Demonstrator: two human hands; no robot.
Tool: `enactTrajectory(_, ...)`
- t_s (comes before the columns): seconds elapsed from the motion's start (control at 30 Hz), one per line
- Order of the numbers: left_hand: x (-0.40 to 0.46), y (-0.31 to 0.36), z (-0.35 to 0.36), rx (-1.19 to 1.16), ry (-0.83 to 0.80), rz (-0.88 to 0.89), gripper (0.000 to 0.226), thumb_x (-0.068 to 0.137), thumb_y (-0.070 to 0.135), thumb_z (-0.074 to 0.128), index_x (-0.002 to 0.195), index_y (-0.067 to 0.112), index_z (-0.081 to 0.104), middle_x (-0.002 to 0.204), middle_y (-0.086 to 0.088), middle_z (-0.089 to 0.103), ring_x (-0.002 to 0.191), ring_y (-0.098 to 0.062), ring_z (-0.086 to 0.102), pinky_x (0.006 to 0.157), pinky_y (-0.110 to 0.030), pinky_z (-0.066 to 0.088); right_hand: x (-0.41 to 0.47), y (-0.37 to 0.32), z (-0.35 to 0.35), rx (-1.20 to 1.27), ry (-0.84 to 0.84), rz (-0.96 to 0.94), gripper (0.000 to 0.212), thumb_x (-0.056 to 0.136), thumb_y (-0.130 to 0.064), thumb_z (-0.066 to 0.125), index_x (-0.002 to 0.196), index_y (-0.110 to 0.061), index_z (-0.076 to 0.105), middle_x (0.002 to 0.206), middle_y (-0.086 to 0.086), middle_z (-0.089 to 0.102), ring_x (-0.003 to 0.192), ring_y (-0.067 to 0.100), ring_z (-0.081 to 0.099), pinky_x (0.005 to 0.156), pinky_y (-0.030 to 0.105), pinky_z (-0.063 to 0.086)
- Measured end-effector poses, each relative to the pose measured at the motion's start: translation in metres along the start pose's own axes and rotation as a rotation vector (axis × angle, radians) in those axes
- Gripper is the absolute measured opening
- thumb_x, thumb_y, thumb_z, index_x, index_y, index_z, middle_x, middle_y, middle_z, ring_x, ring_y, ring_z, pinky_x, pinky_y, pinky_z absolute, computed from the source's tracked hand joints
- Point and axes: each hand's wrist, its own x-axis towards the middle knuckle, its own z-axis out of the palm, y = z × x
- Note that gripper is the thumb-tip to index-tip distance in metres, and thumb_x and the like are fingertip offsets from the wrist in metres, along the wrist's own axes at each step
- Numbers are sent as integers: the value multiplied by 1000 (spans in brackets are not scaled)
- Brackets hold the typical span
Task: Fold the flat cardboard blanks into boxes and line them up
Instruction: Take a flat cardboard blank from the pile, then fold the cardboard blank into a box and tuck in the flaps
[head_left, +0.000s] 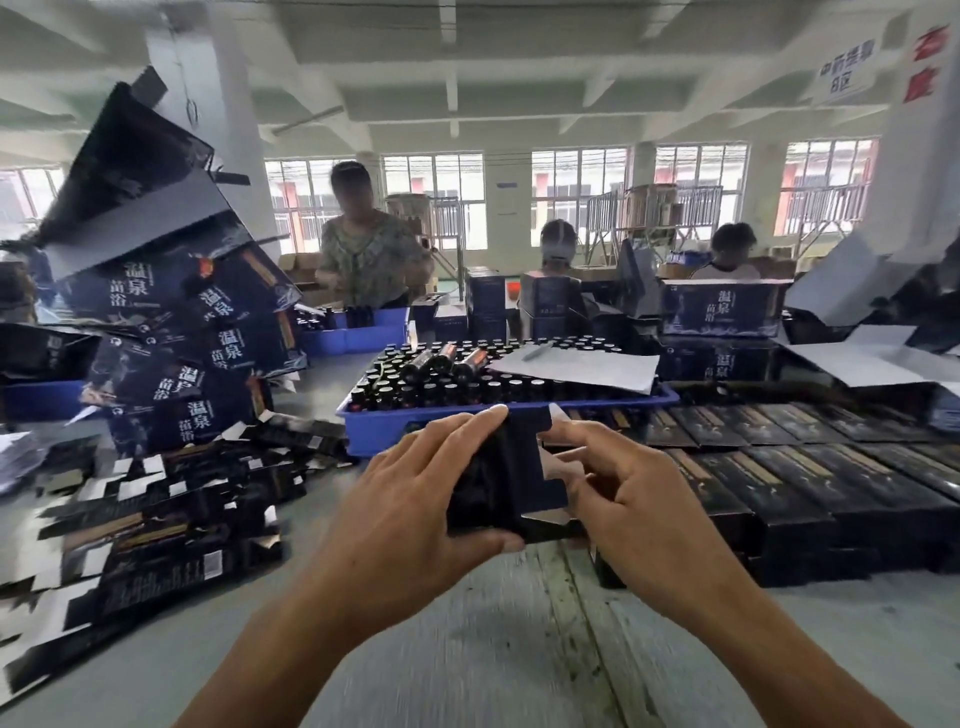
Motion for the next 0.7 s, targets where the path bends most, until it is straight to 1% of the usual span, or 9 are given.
enactTrajectory(0.1, -1, 4, -3, -7, 6, 57, 84, 78, 78, 50, 148, 64, 5, 150, 34, 23, 135, -3, 37, 112, -33, 36, 3, 0, -6, 9, 13, 7, 45, 99, -16, 61, 131, -48, 58, 94, -15, 73, 62, 3, 65, 51, 12, 48)
enactTrajectory(0.17, -1, 7, -5, 20, -1, 76, 75, 82, 77, 44, 148, 61, 13, 151, 25, 30, 133, -11, 45, 107, -41, 46, 4, 1, -9, -3, 19, 19, 45, 99, -19, 62, 128, -53, 57, 92, -22, 71, 69, 5, 67, 54, 11, 50)
enactTrajectory(0.2, -1, 8, -6, 24, -7, 75, 73, 82, 77, 42, 148, 60, 16, 152, 22, 32, 131, -13, 47, 103, -43, 49, 4, 1, -10, -10, 15, 23, 44, 99, -20, 62, 127, -54, 57, 91, -21, 71, 70, 6, 68, 55, 11, 51)
enactTrajectory(0.27, -1, 8, -7, 16, -24, 70, 70, 83, 76, 42, 147, 59, 19, 151, 19, 34, 129, -13, 50, 99, -43, 53, 4, 2, -10, -29, 5, 29, 41, 100, -22, 61, 129, -50, 57, 92, -17, 72, 71, 10, 69, 57, 14, 52)
enactTrajectory(0.33, -1, 7, -7, 10, -31, 77, 69, 83, 75, 43, 147, 59, 21, 150, 19, 35, 127, -12, 50, 97, -42, 54, 3, 3, -9, -49, 1, 28, 41, 100, -23, 60, 134, -47, 55, 92, -16, 72, 70, 9, 68, 57, 13, 51)
enactTrajectory(0.43, -3, 4, -9, -3, -60, 87, 68, 83, 76, 42, 146, 65, 18, 149, 24, 30, 127, -8, 47, 99, -40, 53, 3, 1, -9, -60, -8, 16, 42, 100, -24, 59, 135, -48, 55, 93, -15, 72, 69, 3, 66, 57, 13, 49)
enactTrajectory(0.5, -3, 2, -10, -13, -67, 94, 67, 83, 76, 41, 144, 68, 18, 148, 25, 28, 126, -7, 46, 100, -39, 52, 3, 0, -9, -63, -13, 14, 42, 100, -24, 59, 134, -49, 54, 92, -16, 72, 68, 3, 65, 57, 13, 49)
enactTrajectory(0.6, -2, 0, -10, -38, -65, 95, 64, 84, 76, 46, 143, 69, 22, 146, 25, 30, 125, -7, 46, 98, -38, 53, 2, 0, -9, -81, -12, 0, 40, 100, -25, 59, 129, -53, 53, 94, -18, 72, 76, 5, 68, 61, 20, 55)
enactTrajectory(0.7, -2, -2, -9, -67, -58, 92, 62, 83, 72, 52, 140, 68, 29, 144, 25, 32, 124, -6, 47, 95, -35, 55, 2, 0, -7, -65, 15, -11, 38, 99, -26, 61, 118, -56, 47, 98, -19, 73, 80, 5, 69, 65, 26, 55)
